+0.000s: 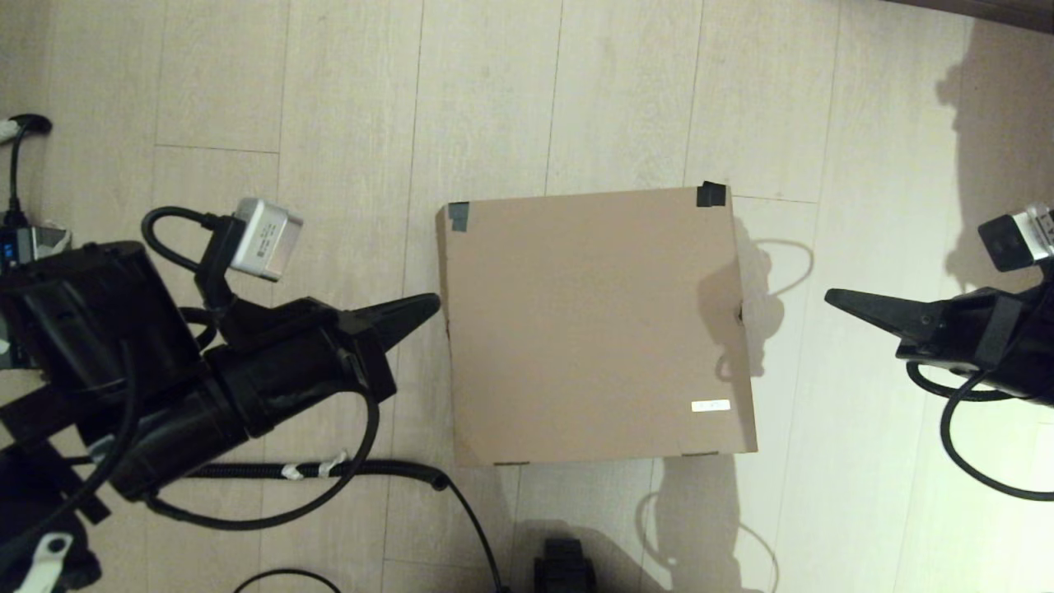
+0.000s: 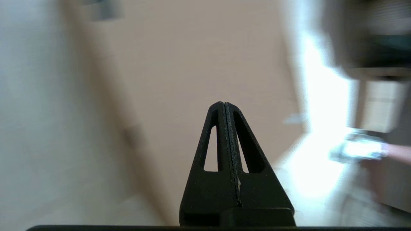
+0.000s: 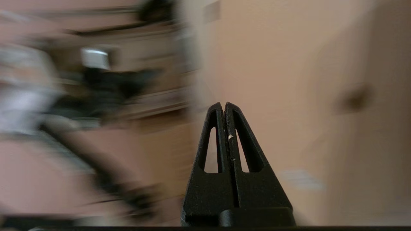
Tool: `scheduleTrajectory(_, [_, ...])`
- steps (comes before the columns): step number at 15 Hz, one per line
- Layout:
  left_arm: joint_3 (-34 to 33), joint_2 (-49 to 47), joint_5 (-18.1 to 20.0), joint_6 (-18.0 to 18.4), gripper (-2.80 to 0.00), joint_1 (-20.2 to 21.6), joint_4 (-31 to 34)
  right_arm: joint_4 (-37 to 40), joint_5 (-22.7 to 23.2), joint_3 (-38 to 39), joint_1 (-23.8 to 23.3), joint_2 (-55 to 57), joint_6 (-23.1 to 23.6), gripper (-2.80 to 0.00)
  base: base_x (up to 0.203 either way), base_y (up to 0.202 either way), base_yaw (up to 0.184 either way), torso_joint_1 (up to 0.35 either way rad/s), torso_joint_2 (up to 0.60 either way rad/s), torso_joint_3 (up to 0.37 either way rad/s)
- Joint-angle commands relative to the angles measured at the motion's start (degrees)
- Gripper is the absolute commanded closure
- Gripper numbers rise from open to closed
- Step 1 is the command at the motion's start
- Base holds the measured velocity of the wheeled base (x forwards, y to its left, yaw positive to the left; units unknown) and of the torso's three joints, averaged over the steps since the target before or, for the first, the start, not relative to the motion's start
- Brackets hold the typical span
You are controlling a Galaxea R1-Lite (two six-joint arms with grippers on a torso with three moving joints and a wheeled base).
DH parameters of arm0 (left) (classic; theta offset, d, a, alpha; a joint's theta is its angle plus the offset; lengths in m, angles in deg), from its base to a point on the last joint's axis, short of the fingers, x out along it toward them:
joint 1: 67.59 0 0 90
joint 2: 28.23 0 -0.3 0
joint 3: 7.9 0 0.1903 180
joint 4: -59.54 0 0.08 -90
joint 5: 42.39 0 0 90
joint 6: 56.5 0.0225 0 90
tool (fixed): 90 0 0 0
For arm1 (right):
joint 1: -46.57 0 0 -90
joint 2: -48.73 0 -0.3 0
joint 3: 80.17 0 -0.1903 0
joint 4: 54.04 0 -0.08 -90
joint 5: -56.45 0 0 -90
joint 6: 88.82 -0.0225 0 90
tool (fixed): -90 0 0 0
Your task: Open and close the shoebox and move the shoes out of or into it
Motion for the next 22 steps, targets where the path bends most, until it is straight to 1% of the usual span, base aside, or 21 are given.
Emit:
scheduleTrajectory(1, [-1.3,0.4,-4.6,0.5,0.0,-0.2,0.0,-0.5,-10.4,2.9,-0.5,1.6,17.8,0.0,0.0,0.0,0.0,0.0,0.0,0.0])
scheduleTrajectory(2, [-1.8,0.7,-6.4,0.5,0.0,-0.1,0.1,-0.5,-21.6,3.6,0.0,2.8,22.2,0.0,0.0,0.0,0.0,0.0,0.0,0.0])
scheduleTrajectory(3, [-2.0,0.7,-8.0,0.5,0.0,0.1,0.1,-0.5,-34.2,4.0,1.0,3.8,25.9,0.0,0.0,0.0,0.0,0.0,0.0,0.0])
scheduleTrajectory(4, [-1.9,0.3,-9.9,0.5,0.0,0.6,0.2,-0.5,-45.7,4.0,2.3,4.7,28.5,0.0,0.0,0.0,0.0,0.0,0.0,0.0])
scheduleTrajectory(5, [-1.4,-1.0,-11.1,0.5,0.0,2.0,0.4,-0.5,-55.0,3.9,4.2,5.6,31.4,0.0,0.0,0.0,0.0,0.0,0.0,0.0])
scheduleTrajectory(6, [0.1,-3.2,-13.3,0.4,0.0,3.3,0.8,-0.4,-60.7,3.7,6.3,6.7,37.3,0.0,0.0,0.0,0.0,0.0,0.0,0.0])
scheduleTrajectory(7, [2.0,-6.1,-16.4,0.3,0.0,4.6,0.8,0.2,-62.0,2.8,8.3,9.0,40.4,0.0,0.0,0.0,0.0,0.0,0.0,0.0])
scheduleTrajectory(8, [4.3,-9.1,-18.2,0.1,0.0,5.7,0.7,0.6,-62.3,0.3,9.8,11.1,41.6,0.0,0.0,0.0,0.0,0.0,0.0,0.0])
scheduleTrajectory(10, [8.2,-14.6,-19.2,0.1,0.0,7.3,0.5,1.0,-62.5,-3.8,12.0,14.3,43.2,0.0,0.0,0.0,0.0,0.0,0.0,0.0])
scheduleTrajectory(11, [9.9,-16.0,-19.3,0.1,0.0,7.6,0.2,1.3,-62.5,-4.3,12.1,14.8,44.0,0.0,0.0,0.0,0.0,0.0,0.0,0.0])
scheduleTrajectory(12, [12.2,-19.1,-19.4,0.2,0.0,7.7,-0.1,1.7,-62.5,-6.4,12.2,16.7,45.8,0.0,0.0,0.0,0.0,0.0,0.0,0.0])
scheduleTrajectory(13, [16.5,-23.7,-19.5,0.3,0.0,7.9,-0.3,2.9,-62.5,-10.0,11.7,18.5,49.0,0.0,0.0,0.0,0.0,0.0,0.0,0.0])
scheduleTrajectory(14, [20.8,-27.2,-19.6,0.4,0.0,8.1,-0.4,4.8,-62.5,-11.9,11.2,19.5,51.6,0.0,0.0,0.0,0.0,0.0,0.0,0.0])
scheduleTrajectory(15, [24.8,-30.8,-19.9,0.8,0.0,8.3,-0.5,8.4,-62.5,-13.0,11.0,19.1,52.1,0.0,0.0,0.0,0.0,0.0,0.0,0.0])
scheduleTrajectory(17, [31.1,-36.1,-20.3,1.3,0.0,8.6,-0.7,19.0,-62.8,-15.1,11.1,14.8,52.5,0.0,0.0,0.0,0.0,0.0,0.0,0.0])
scheduleTrajectory(18, [34.2,-38.2,-20.3,1.4,0.0,8.6,-0.7,23.7,-64.1,-16.3,11.7,13.0,52.5,0.0,0.0,0.0,0.0,0.0,0.0,0.0])
scheduleTrajectory(19, [37.2,-40.2,-20.2,1.5,0.0,8.5,-0.8,25.5,-66.7,-16.7,13.2,12.4,52.5,0.0,0.0,0.0,0.0,0.0,0.0,0.0])
scheduleTrajectory(20, [39.3,-41.3,-20.2,1.5,0.0,8.3,-0.7,25.6,-68.3,-16.2,14.0,12.3,52.5,0.0,0.0,0.0,0.0,0.0,0.0,0.0])
scheduleTrajectory(22, [40.6,-42.3,-20.1,1.5,0.0,7.7,-0.3,25.6,-68.6,-15.6,14.3,12.1,52.4,0.0,0.0,0.0,0.0,0.0,0.0,0.0])
